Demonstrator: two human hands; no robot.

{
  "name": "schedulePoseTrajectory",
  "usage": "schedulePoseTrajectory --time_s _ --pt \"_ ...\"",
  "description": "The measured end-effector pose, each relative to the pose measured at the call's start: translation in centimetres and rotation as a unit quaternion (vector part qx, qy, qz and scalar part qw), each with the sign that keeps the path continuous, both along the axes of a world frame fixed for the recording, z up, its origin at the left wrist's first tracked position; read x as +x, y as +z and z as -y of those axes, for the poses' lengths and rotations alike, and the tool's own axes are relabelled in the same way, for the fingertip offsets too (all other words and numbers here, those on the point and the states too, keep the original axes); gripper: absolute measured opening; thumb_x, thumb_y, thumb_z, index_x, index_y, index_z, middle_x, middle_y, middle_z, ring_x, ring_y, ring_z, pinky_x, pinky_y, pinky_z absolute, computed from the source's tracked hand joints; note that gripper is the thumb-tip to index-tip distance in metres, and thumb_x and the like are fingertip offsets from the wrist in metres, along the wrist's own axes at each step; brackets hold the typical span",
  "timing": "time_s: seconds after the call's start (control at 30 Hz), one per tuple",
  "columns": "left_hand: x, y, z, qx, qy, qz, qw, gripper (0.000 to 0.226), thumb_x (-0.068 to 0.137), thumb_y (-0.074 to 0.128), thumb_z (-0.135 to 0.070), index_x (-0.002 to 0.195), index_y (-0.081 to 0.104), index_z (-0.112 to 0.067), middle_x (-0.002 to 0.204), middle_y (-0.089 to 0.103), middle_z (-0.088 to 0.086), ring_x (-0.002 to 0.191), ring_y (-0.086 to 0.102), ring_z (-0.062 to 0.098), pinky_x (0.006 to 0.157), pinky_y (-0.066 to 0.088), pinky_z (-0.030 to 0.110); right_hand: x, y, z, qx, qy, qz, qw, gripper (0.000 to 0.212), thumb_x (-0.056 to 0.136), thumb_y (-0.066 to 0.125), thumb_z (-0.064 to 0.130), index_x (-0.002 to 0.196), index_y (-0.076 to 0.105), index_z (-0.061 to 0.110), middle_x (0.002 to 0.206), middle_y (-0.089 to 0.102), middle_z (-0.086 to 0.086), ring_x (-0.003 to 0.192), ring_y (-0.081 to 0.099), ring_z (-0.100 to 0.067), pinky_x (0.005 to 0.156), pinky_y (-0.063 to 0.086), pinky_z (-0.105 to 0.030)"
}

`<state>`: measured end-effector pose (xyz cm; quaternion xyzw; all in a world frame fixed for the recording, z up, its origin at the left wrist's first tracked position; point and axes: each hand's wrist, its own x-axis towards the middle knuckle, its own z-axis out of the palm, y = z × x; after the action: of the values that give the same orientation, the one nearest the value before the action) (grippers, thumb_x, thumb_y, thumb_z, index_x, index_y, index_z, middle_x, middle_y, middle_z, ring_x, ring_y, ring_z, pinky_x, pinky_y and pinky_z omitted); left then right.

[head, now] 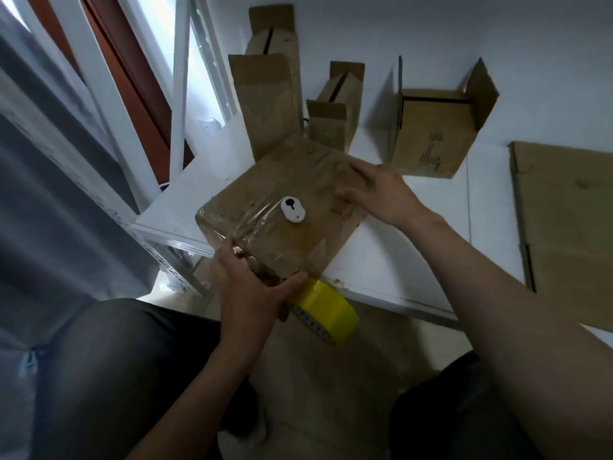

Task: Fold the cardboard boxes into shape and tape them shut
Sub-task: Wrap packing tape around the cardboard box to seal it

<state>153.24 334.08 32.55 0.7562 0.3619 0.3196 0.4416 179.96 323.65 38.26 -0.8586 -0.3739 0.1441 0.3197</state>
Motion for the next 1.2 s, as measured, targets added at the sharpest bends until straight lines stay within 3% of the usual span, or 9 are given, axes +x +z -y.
schedulePoseTrajectory --time_s 0.1,0.33,0.57,0.67,0.77,0.87,0.97,1.07,1.2 --pt "-0.6 0.4 -0.6 -0.019 -0.032 0.001 0.999 0.126 0.047 0.092 -0.06 0.151 0.027 -0.031 0.149 0.043 -0.003 0.133 0.05 0.019 0.104 0.05 0.049 -0.5 0.1 0.2 0.029 -0.011 -0.053 0.998 0.082 0.078 0.073 0.066 0.15 0.044 0.039 0.138 0.055 -0.006 0.122 0.058 -0.024 0.108 0.048 -0.04" --pt "-1.4 2.0 -2.0 -0.007 -0.172 -0.039 0.984 0.128 0.05 0.094 -0.058 0.155 0.029 -0.026 0.149 0.05 -0.001 0.136 0.049 0.021 0.107 0.048 0.051 -4.0 0.0 5.3 -0.003 -0.108 0.021 0.994 0.078 0.083 0.061 0.074 0.151 0.037 0.043 0.113 0.036 -0.005 0.107 0.056 -0.035 0.099 0.043 -0.034" --pt "2.0 3.4 -0.6 0.039 -0.313 -0.083 0.945 0.13 0.051 0.086 -0.072 0.157 0.029 -0.024 0.14 0.054 -0.015 0.123 0.052 -0.009 0.098 0.047 0.011 -6.2 1.0 12.6 -0.129 -0.213 0.051 0.967 0.077 0.088 0.048 0.076 0.146 0.038 0.027 0.13 0.038 -0.017 0.111 0.055 -0.045 0.104 0.046 -0.054" --pt "4.3 3.6 -0.9 0.019 -0.37 -0.125 0.92 0.136 0.055 0.084 -0.072 0.161 0.01 -0.032 0.151 0.044 -0.01 0.137 0.047 0.009 0.11 0.046 0.04 -6.6 0.9 14.2 -0.164 -0.246 0.056 0.954 0.079 0.091 0.043 0.074 0.147 0.033 0.019 0.139 0.034 -0.023 0.123 0.046 -0.048 0.105 0.044 -0.055" --pt "6.6 3.8 -1.5 0.034 -0.415 -0.161 0.895 0.137 0.061 0.079 -0.076 0.158 -0.01 -0.038 0.161 0.03 -0.001 0.142 0.039 0.02 0.115 0.039 0.045 -6.7 0.8 14.1 -0.227 -0.273 0.09 0.931 0.083 0.095 0.031 0.073 0.152 0.023 0.013 0.149 0.03 -0.027 0.138 0.032 -0.047 0.109 0.037 -0.059" --pt "8.5 3.8 -2.1 0.061 -0.419 -0.178 0.889 0.134 0.062 0.071 -0.084 0.156 -0.015 -0.043 0.164 0.021 -0.001 0.145 0.032 0.02 0.115 0.034 0.039 -6.6 0.7 13.1 -0.263 -0.261 0.19 0.909 0.071 0.1 0.027 0.061 0.15 0.031 0.011 0.157 0.025 -0.021 0.143 0.025 -0.043 0.115 0.022 -0.064" --pt "10.1 3.4 -3.1 0.103 -0.373 -0.193 0.902 0.138 0.053 0.059 -0.097 0.157 -0.01 -0.038 0.164 0.019 0.0 0.145 0.025 0.02 0.112 0.029 0.039 -7.0 0.8 11.3 -0.182 -0.213 0.283 0.917 0.067 0.097 0.046 0.055 0.149 0.034 0.016 0.148 0.043 -0.019 0.133 0.041 -0.043 0.108 0.037 -0.059" --pt "11.8 3.2 -4.3 0.105 -0.326 -0.243 0.908 0.144 0.051 0.061 -0.096 0.159 -0.007 -0.03 0.166 0.014 0.007 0.149 0.024 0.033 0.115 0.032 0.058 -7.0 1.2 9.1 -0.087 -0.194 0.291 0.933 0.055 0.095 0.052 0.056 0.135 0.05 0.018 0.126 0.062 -0.011 0.117 0.057 -0.038 0.093 0.051 -0.05" --pt "12.5 3.4 -4.8 0.154 -0.269 -0.262 0.914 0.124 0.061 0.073 -0.08 0.155 0.011 -0.028 0.159 0.024 0.009 0.142 0.035 0.037 0.105 0.039 0.059 -5.3 1.9 6.6 -0.112 -0.223 0.227 0.941 0.064 0.094 0.037 0.073 0.11 0.067 0.018 0.115 0.066 -0.006 0.108 0.061 -0.029 0.088 0.052 -0.046"
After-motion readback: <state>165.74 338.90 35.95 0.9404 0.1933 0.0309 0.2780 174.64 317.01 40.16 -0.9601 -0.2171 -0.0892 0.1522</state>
